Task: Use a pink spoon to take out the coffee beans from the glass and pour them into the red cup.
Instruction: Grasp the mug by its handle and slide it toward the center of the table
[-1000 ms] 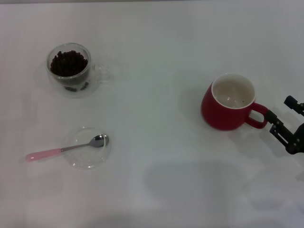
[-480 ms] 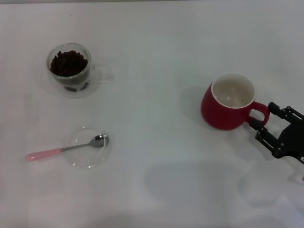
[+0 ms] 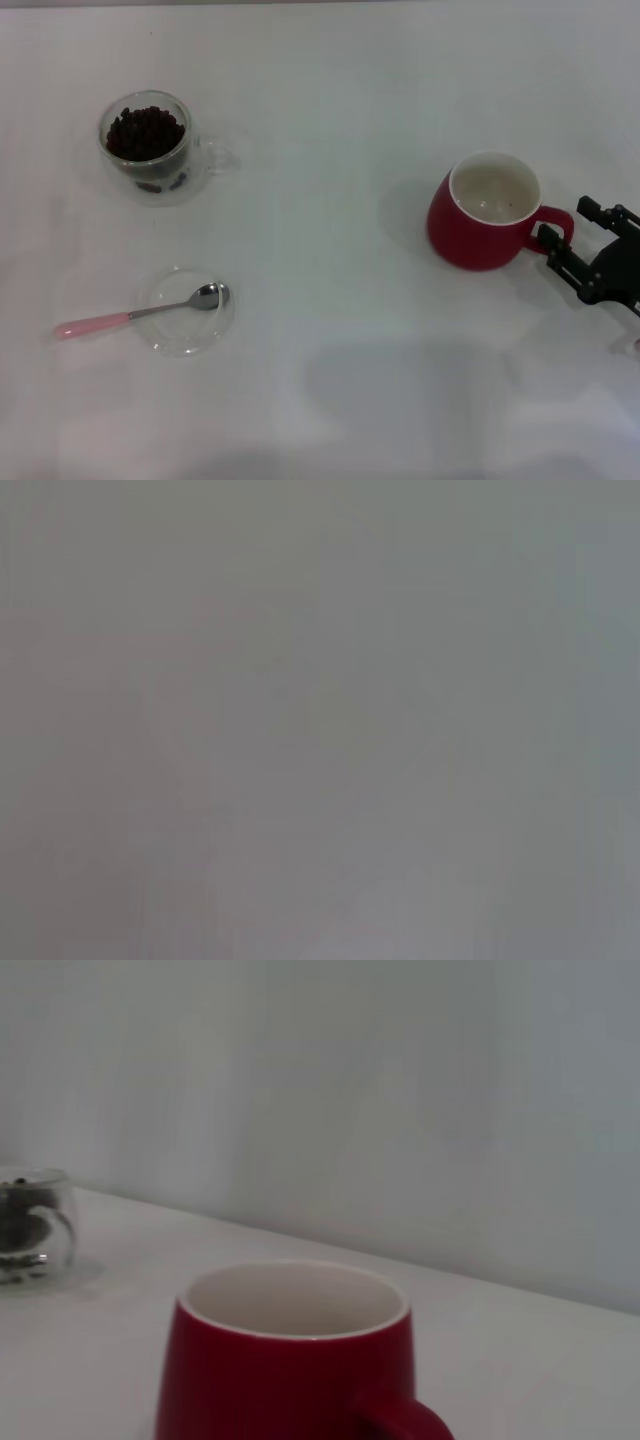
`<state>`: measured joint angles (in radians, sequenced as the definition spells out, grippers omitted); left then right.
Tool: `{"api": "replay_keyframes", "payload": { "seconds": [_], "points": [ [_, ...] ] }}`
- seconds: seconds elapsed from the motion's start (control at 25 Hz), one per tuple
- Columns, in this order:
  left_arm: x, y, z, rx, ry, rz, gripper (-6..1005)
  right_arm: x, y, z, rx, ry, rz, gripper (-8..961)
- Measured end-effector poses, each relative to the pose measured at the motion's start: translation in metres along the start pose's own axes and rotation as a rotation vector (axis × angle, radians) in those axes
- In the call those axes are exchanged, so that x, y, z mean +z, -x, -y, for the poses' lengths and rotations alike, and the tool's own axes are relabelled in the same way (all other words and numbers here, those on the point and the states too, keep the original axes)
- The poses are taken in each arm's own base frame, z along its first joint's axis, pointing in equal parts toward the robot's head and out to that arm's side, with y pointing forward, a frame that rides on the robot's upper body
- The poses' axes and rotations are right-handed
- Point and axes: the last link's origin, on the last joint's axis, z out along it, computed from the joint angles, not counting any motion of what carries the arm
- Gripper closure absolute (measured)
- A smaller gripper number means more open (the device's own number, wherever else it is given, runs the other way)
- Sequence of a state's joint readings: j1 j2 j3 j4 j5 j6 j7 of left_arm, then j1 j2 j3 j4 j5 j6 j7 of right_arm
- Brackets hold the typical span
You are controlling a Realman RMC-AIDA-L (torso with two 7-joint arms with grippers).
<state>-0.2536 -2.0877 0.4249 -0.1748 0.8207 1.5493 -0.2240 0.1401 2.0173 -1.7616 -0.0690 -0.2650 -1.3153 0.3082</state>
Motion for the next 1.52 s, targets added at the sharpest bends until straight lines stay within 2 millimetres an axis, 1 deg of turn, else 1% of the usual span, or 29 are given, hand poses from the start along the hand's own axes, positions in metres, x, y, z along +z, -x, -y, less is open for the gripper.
{"api": "replay_keyframes", "payload": {
  "seconds": [0.28, 0.44, 0.72, 0.8, 1.12, 1.36, 1.52],
  "points": [
    [0.0, 0.0, 0.0, 0.0, 0.001, -0.001, 256, 0.009, 0.004, 0.009, -0.006, -0.041, 0.004, 449],
    [0.001, 0.0, -0.001, 0.0, 0.002, -0.001, 256, 0.014, 0.008, 0.01, -0.015, -0.036, 0.016, 474],
    [0.001, 0.0, 0.0, 0.0, 0.003, -0.001, 257, 0.016, 0.009, 0.007, -0.026, -0.016, 0.019, 518],
    [0.001, 0.0, 0.0, 0.001, 0.002, 0.0, 257, 0.017, 0.009, 0.005, -0.032, 0.0, 0.018, 530],
    [0.002, 0.001, 0.0, 0.006, 0.002, 0.007, 257, 0.022, 0.011, -0.006, -0.054, 0.076, 0.02, 737],
    [0.001, 0.001, 0.002, 0.008, -0.003, 0.009, 257, 0.026, 0.014, -0.015, -0.067, 0.131, 0.036, 785],
    [0.0, 0.001, 0.002, 0.007, -0.005, 0.008, 258, 0.029, 0.017, -0.022, -0.076, 0.174, 0.05, 784]
  ]
}}
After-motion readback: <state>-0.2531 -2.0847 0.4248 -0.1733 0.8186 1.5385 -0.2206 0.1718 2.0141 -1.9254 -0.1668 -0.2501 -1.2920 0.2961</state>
